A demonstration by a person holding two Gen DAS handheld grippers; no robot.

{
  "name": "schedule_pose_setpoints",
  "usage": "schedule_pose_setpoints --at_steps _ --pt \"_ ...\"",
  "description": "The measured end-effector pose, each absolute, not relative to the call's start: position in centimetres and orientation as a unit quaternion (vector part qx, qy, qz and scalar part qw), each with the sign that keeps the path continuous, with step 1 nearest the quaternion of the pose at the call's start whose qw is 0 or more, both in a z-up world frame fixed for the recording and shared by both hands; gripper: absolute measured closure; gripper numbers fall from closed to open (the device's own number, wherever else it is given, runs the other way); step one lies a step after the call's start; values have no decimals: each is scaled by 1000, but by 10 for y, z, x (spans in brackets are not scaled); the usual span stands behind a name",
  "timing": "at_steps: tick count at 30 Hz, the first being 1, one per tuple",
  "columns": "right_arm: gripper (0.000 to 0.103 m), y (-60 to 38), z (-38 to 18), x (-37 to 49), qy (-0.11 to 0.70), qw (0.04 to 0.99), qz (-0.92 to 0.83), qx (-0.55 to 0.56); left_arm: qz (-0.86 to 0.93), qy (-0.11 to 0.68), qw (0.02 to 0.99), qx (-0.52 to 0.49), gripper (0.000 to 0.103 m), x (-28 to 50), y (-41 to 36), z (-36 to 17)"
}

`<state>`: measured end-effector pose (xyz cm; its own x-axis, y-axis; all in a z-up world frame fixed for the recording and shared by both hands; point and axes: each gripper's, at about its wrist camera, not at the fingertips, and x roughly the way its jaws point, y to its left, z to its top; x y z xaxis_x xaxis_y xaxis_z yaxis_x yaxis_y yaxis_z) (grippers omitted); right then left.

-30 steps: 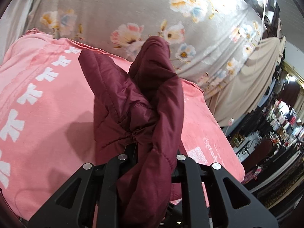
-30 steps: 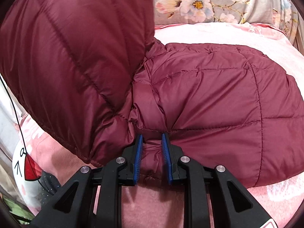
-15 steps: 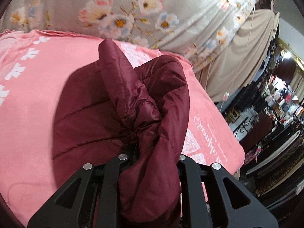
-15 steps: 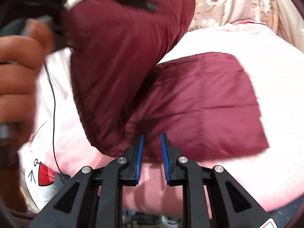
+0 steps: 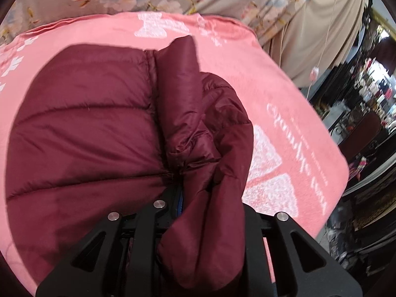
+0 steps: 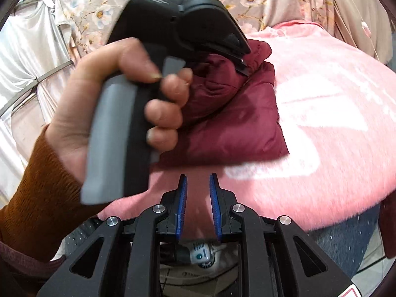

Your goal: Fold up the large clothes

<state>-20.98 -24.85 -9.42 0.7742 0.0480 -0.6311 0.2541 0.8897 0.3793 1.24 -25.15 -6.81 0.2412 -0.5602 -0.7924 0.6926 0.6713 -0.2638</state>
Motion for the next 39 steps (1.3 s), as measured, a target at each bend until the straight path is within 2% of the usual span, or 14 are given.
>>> schedule_pose_setpoints --at_steps 5,9,11,13,15,16,21,26,31,33,34,35,37,39 --pt "86 -258 -89 -220 327 913 -72 234 -395 476 781 85 82 8 -256 -80" --pt "84 -264 -76 -227 307 918 -97 230 -423 466 775 68 55 1 -253 -68" --pt "80 -271 -69 -228 296 920 -114 228 -443 465 766 37 49 -1 -238 -49" --pt "73 -280 -62 -228 285 922 -123 232 -471 453 757 -2 48 0 -220 -23" --pt "67 -287 -54 -226 268 926 -129 234 -489 427 760 -33 36 5 -203 5" --pt "63 -291 -50 -227 260 928 -131 233 -489 400 773 -50 34 12 -188 27" --pt "47 -296 -20 -209 209 941 -119 237 -415 332 845 -53 33 53 -152 69" --pt "46 -299 0 -183 181 952 -119 215 -394 356 848 -7 33 82 -164 61" --pt "46 -299 -2 -152 201 956 -121 177 -394 374 837 64 33 89 -219 38" --pt "48 -297 -13 -146 219 952 -120 174 -393 379 834 83 33 91 -240 25" --pt "58 -300 -19 -145 227 951 -120 173 -391 380 833 89 33 91 -249 20" --pt "72 -301 -24 -143 236 949 -120 174 -390 381 832 98 33 91 -257 15" --pt "83 -303 -31 -145 245 944 -123 183 -387 382 832 114 33 88 -270 6" --pt "89 -307 -34 -152 244 942 -126 194 -385 384 829 128 33 89 -282 -3"
